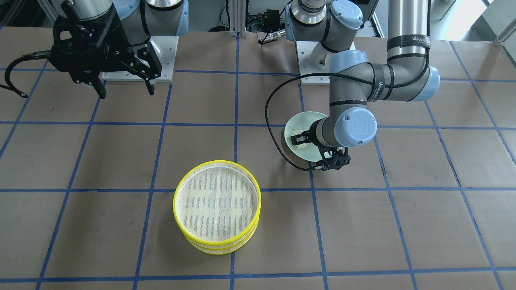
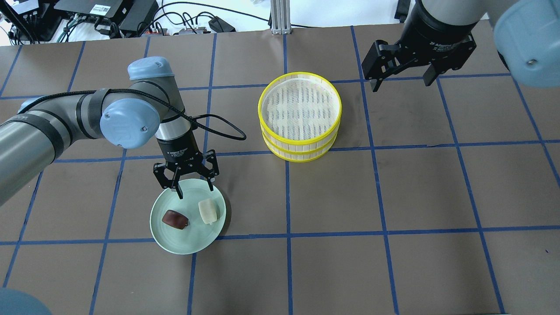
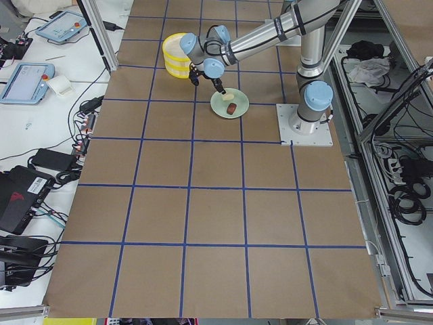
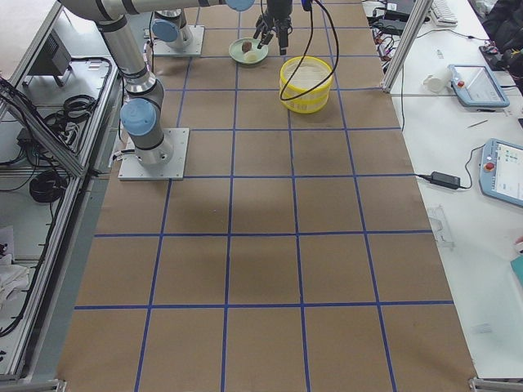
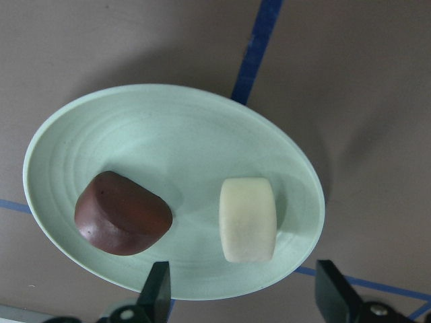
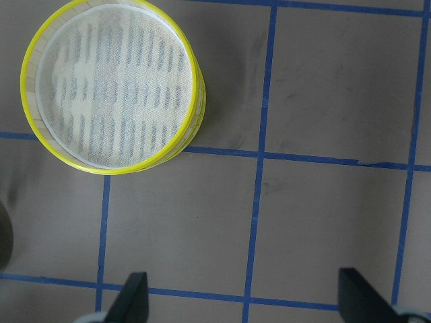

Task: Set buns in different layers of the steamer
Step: 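Lower the left gripper and close it on the white bun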

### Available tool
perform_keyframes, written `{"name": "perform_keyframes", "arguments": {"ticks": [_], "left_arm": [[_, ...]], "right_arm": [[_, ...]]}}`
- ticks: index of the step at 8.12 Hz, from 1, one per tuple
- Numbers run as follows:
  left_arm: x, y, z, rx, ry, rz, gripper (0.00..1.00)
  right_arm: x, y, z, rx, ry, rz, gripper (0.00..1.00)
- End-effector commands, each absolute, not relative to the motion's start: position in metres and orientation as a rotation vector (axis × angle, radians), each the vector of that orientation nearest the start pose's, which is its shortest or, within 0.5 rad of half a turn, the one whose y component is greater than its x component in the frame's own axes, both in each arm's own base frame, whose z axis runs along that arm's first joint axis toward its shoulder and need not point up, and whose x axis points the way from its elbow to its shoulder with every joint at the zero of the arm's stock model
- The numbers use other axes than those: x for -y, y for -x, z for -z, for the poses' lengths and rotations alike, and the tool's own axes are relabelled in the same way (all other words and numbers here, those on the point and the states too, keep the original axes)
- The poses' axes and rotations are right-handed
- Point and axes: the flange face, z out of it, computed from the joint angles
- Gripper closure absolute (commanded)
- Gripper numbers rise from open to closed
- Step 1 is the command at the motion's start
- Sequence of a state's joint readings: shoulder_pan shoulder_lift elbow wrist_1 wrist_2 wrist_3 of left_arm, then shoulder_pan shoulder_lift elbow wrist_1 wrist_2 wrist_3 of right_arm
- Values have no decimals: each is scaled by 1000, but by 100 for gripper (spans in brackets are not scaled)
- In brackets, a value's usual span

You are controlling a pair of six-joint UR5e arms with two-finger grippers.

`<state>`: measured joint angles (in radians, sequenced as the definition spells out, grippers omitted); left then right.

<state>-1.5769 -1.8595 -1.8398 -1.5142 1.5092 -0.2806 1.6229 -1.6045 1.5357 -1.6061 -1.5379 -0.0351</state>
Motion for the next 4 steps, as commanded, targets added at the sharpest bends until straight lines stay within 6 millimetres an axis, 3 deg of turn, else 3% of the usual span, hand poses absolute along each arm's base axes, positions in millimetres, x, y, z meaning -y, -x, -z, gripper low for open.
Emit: {"name": "perform_keyframes", "arguments": {"ticks": [1,4], "left_arm": [[495,142,-211,-2988,445,-806,21],[495,142,-198,-2985,444,-815,21]], "right_arm": [[479,-161,-524,-3107,140,160,0],[478,-161,-523,-3108,133,155,0]]}}
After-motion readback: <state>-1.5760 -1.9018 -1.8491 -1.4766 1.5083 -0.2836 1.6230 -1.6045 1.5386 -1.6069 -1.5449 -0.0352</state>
